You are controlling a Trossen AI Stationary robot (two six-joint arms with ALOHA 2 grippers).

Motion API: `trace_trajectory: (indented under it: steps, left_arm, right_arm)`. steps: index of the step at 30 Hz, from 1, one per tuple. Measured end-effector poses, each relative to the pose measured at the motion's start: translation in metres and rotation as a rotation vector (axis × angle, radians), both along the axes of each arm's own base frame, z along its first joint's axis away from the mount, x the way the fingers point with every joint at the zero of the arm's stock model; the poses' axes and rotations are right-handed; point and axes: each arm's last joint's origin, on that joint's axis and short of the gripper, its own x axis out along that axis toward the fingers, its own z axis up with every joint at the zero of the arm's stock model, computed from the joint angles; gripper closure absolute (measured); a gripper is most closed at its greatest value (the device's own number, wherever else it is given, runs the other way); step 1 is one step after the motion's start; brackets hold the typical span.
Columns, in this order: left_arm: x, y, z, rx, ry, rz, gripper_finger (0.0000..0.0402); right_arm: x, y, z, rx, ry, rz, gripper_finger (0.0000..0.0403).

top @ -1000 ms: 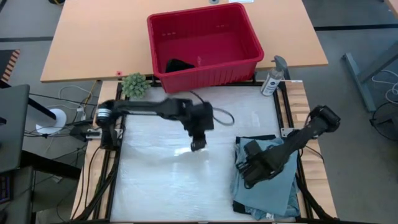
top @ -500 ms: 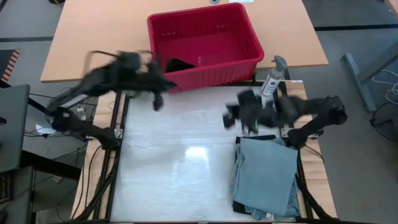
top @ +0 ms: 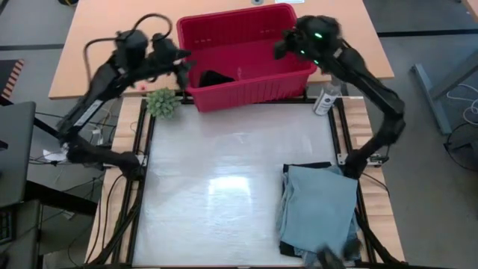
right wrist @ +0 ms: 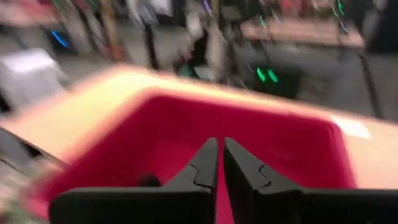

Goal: Fold Laundry from Bin
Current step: Fold the black boxer

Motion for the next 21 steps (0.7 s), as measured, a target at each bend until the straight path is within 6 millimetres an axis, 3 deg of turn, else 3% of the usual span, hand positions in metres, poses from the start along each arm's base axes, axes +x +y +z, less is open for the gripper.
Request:
trace_trajectory:
  steps: [5, 12, 16, 21]
  left_arm:
    - [0.024, 0.048, -0.019, -0.005, 0.005, 0.075, 0.0246]
    - [0.039, 0.1, -0.053, -0.132, 0.005, 0.172, 0.0265]
    - [0.041, 0.113, -0.066, -0.185, 0.02, 0.181, 0.0271]
    - [0.038, 0.115, -0.065, -0.171, 0.023, 0.184, 0.0272]
  right_arm:
    - [0.008, -0.082, -0.058, 0.134, 0.197, -0.018, 0.0387]
    - [0.032, -0.158, -0.144, 0.231, 0.374, -0.07, 0.0384]
    - [0.04, -0.173, -0.173, 0.275, 0.413, -0.074, 0.0386]
    - [0.047, -0.165, -0.179, 0.338, 0.408, -0.07, 0.0386]
